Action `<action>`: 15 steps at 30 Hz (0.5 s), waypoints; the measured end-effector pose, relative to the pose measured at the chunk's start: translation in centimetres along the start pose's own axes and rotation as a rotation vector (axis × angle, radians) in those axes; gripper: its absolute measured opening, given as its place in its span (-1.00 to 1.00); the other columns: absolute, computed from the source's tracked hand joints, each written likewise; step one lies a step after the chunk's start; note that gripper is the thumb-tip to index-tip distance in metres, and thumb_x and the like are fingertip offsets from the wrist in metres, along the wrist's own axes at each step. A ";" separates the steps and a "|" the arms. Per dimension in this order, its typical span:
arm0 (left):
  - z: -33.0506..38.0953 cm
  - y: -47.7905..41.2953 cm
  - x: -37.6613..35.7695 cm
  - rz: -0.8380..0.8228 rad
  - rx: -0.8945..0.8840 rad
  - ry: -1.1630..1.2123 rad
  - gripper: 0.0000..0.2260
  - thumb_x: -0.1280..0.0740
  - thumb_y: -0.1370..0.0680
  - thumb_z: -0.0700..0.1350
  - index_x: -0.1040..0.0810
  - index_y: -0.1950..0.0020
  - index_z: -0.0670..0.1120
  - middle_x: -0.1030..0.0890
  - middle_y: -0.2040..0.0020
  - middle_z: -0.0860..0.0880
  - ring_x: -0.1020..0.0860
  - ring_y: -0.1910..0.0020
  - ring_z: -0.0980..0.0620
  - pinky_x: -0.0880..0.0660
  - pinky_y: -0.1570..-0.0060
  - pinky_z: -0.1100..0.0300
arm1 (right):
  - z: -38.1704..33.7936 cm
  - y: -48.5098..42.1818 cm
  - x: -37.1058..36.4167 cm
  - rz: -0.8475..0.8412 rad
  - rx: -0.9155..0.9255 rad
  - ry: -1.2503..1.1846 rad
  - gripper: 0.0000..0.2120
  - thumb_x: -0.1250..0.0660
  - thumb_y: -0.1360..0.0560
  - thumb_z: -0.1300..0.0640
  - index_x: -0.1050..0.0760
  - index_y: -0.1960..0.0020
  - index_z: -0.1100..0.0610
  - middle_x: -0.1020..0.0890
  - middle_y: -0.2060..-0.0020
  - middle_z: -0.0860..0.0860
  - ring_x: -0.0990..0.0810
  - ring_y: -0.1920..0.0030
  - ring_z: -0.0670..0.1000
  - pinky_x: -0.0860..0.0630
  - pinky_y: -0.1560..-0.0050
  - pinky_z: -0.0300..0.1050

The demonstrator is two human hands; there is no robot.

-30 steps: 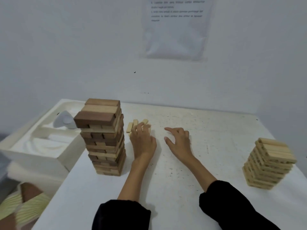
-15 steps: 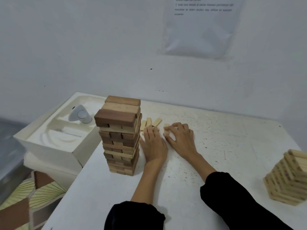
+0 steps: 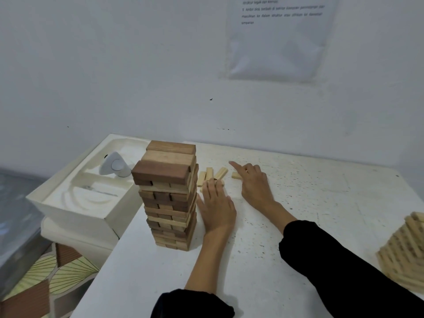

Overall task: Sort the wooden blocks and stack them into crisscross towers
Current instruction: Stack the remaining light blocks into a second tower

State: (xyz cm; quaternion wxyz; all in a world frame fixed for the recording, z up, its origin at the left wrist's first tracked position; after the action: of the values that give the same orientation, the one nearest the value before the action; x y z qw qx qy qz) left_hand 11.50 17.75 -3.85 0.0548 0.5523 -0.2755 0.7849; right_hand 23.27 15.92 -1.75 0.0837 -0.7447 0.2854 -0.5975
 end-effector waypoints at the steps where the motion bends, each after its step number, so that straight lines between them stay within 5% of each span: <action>1: 0.0 0.0 -0.1 0.001 -0.003 -0.004 -0.49 -0.60 -0.17 -0.06 -0.64 -0.08 -0.14 -0.63 -0.09 -0.13 -0.62 -0.07 -0.11 -0.54 0.03 -0.12 | -0.1 -0.3 -0.3 -0.026 0.020 0.010 -0.32 -0.24 -0.29 0.45 -0.41 -0.36 0.06 -0.53 0.12 0.13 -0.48 0.16 0.17 -0.31 0.26 -0.06; 7: 0.0 0.1 -0.4 0.016 -0.033 -0.031 -0.54 -0.56 -0.23 -0.03 -0.65 -0.10 -0.07 -0.63 -0.10 -0.10 -0.60 -0.09 -0.09 -0.54 -0.01 -0.08 | -0.6 -1.3 -1.8 -0.191 0.121 0.031 -0.41 0.12 -0.41 -0.05 -0.39 -0.37 -0.11 -0.46 -0.09 0.11 -0.42 -0.06 0.11 -0.29 -0.07 0.04; 10: 0.0 0.1 -0.7 -0.003 -0.035 -0.035 -0.63 -0.36 -0.32 -0.04 -0.64 -0.10 -0.07 -0.62 -0.11 -0.10 -0.59 -0.10 -0.08 -0.53 -0.02 -0.08 | -0.2 -1.3 -1.6 -0.176 0.078 -0.004 -0.51 0.00 -0.46 -0.15 -0.48 -0.28 -0.08 -0.47 -0.06 0.07 -0.42 -0.06 0.08 -0.28 -0.07 0.00; 15: 0.0 0.0 -0.6 -0.088 -0.026 -0.021 -0.60 -0.13 -0.40 -0.01 -0.66 -0.08 -0.07 -0.63 -0.08 -0.10 -0.61 -0.08 -0.09 -0.54 0.01 -0.10 | 0.9 -0.1 0.1 -0.067 -0.062 -0.040 -0.79 -0.29 -0.53 0.09 -0.56 -0.14 0.03 -0.52 0.00 0.07 -0.45 -0.05 0.10 -0.28 0.03 -0.05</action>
State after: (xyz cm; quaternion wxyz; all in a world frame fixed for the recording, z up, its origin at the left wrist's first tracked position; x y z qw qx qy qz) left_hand 11.74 17.87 -4.43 0.0934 0.5713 -0.2617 0.7722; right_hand 24.13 15.75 -1.82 0.0466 -0.7678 0.2770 -0.5758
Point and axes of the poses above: each hand's wrist, its own y-axis away from the middle knuckle, its own x-axis out of the back of the hand, z = x × y, the point moved 7 cm from there along -y, towards the middle knuckle
